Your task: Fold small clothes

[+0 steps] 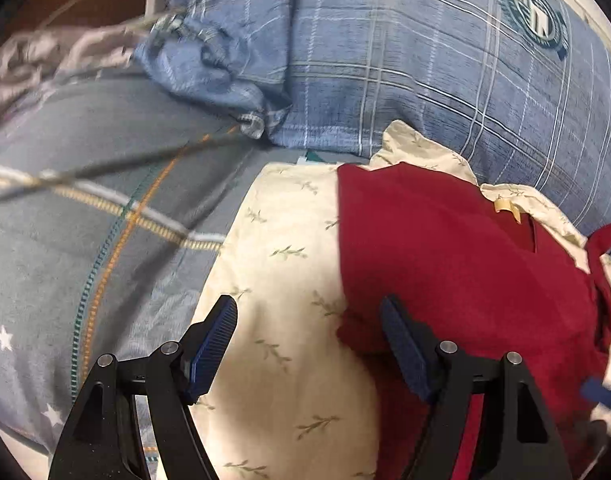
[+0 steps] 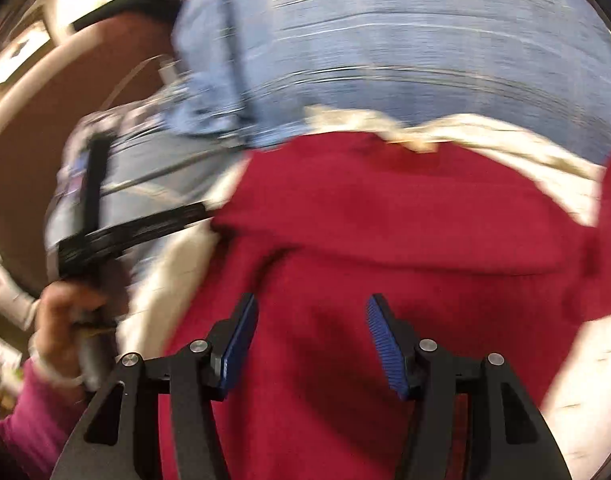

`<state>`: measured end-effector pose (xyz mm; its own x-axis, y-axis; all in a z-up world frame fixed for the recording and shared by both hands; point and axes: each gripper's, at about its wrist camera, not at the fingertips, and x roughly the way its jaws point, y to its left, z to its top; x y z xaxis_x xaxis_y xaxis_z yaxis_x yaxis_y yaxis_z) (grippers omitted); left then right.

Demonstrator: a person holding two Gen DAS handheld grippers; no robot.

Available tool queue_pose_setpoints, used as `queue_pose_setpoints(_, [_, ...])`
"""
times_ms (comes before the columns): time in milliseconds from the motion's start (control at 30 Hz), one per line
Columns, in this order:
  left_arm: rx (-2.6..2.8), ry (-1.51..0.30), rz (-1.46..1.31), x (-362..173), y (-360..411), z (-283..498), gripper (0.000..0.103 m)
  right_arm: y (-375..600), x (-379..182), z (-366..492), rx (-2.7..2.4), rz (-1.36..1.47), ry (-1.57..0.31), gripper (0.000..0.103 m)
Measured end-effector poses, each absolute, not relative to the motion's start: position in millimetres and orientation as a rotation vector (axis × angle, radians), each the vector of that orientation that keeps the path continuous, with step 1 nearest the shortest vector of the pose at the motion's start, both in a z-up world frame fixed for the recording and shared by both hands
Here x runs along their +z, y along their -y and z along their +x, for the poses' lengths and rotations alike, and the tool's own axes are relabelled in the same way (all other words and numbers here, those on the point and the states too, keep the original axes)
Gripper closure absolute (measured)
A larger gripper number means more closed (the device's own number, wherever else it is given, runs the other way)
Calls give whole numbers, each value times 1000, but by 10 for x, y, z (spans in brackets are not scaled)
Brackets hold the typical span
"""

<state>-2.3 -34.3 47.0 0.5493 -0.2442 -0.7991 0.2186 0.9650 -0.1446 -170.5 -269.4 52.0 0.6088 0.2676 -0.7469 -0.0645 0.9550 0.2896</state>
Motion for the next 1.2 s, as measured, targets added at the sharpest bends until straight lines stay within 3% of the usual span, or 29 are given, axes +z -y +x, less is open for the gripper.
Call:
queue_pose_setpoints(467, [-372,-1048,-129,202,324,379,31,1507,54,-1031,274,104,-947,48])
queue_pose_setpoints(533, [-381,-1051,-114,157,370,426,32,1495,-10,-973,230,87,-940,56])
queue_pose_setpoints(567, [-385,-1044,-117,148,379,442,38,1500,-24,-949,212,86,-929,60])
queue_pose_setpoints(633, [-406,-1038,-127,140,396,472,55,1527,-52,-910,180,80,-922,77])
queue_pose_setpoints(700, [-452,-1041,-134,135,431,478,87,1580,-66,-866,181,102,-928,83])
queue_pose_setpoints(800, [-453,-1019,-94,172,457,450,98,1578,-49,-824,219,113,-947,94])
queue_pose_setpoints(867, [-444,-1001,-96,231,408,435,103,1549,-27,-796,257,142,-961,95])
queue_pose_setpoints(1000, [-415,-960,-134,351,184,452,103,1426,-16,-733,301,194,-968,96])
queue_pose_setpoints(1033, [-401,-960,-146,349,121,473,103,1392,-28,-706,314,216,-968,103])
queue_pose_setpoints(1100, [-377,-961,-141,336,72,473,103,1282,-103,-637,410,307,-1011,103])
queue_pose_setpoints(1200, [-359,-955,-122,341,92,438,103,1108,-128,-699,356,218,-998,103])
